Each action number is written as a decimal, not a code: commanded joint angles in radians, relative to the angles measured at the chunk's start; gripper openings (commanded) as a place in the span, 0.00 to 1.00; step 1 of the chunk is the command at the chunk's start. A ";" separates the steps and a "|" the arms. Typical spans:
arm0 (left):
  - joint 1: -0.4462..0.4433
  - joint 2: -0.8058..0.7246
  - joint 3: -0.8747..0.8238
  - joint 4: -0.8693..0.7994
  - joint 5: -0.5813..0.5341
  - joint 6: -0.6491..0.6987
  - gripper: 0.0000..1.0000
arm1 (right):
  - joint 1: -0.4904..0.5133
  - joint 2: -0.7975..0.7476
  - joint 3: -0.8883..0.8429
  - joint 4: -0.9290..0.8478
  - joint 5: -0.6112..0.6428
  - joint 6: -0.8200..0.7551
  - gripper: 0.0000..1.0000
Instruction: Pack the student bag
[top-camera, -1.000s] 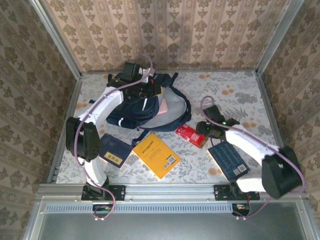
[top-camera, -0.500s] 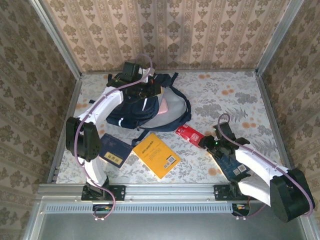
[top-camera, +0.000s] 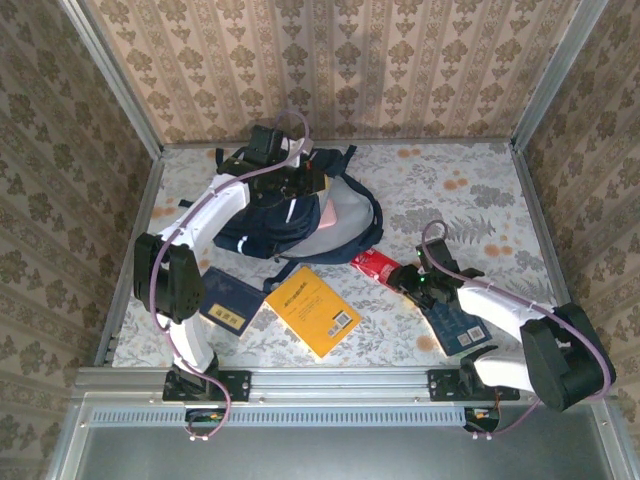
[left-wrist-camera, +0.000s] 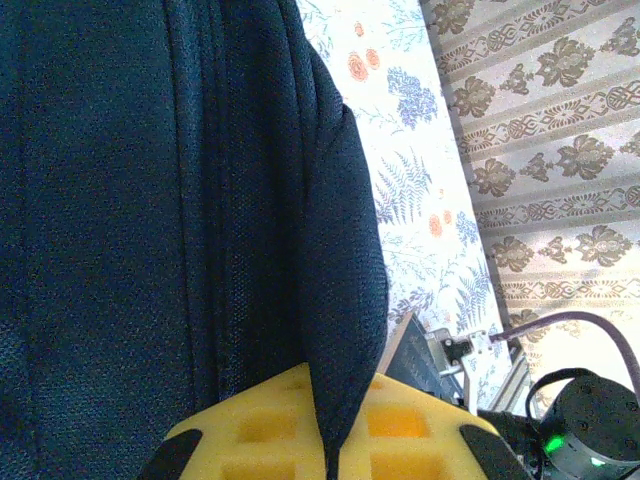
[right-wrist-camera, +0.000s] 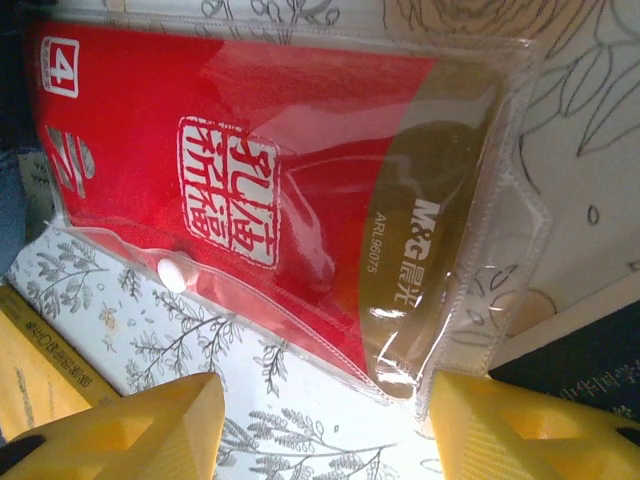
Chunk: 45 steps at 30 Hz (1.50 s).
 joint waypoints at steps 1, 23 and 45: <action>-0.014 0.010 0.035 0.018 0.049 0.016 0.00 | -0.018 0.032 -0.002 0.061 0.041 -0.048 0.58; -0.015 0.017 0.037 0.017 0.052 0.019 0.00 | -0.150 0.041 -0.006 0.247 0.022 -0.133 0.56; -0.015 0.020 0.037 0.015 0.052 0.019 0.00 | -0.173 0.296 0.227 -0.045 -0.058 -0.275 0.60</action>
